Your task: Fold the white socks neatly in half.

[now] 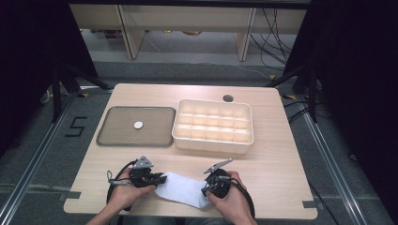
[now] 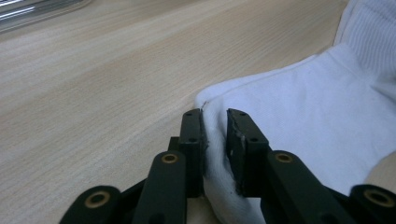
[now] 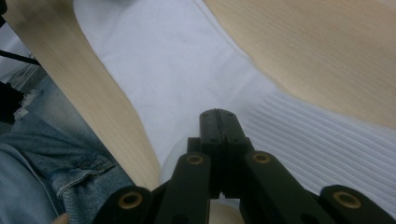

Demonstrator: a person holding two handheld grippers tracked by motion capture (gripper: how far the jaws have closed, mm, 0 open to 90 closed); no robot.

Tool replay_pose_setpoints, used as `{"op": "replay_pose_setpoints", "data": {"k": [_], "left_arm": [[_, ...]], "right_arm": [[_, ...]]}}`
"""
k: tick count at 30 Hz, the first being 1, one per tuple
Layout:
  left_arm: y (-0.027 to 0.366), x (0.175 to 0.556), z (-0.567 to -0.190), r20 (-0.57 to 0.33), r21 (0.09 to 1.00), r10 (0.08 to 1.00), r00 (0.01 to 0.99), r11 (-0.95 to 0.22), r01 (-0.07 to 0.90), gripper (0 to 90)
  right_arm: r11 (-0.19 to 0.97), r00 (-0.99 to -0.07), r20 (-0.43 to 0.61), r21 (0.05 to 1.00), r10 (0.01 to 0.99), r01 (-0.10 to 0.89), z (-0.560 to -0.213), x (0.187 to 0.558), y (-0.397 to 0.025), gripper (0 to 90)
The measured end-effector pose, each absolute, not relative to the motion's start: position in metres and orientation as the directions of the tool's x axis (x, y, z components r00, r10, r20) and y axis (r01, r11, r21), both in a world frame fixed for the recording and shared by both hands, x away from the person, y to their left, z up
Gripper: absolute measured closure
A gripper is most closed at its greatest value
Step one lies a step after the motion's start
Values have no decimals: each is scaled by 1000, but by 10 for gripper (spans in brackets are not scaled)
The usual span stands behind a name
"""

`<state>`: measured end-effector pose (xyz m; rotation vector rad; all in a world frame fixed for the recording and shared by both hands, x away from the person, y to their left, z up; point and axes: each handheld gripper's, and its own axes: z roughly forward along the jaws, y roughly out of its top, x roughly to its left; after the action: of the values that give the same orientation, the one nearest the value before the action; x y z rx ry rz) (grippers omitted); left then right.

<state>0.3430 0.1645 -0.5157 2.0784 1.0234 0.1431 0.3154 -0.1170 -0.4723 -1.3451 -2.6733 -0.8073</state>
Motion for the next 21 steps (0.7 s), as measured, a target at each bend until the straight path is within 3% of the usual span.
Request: {"op": "replay_pose_setpoints", "data": {"k": [8,12,21], "left_arm": [[166,344,-516,-257,695,708,658,-338,635,834],[168,345,-514,-309,694,707,636,-290,659,836],[171,343,-492,-333,720,688,645,-257,645,837]], "right_arm": [[518,-626,230,393,745,760,-485,317,-115,900],[496,-600,237,380,764,781,-487,318,-117,900],[499,-609,260,382,749,777,-488,321,-115,900]]}}
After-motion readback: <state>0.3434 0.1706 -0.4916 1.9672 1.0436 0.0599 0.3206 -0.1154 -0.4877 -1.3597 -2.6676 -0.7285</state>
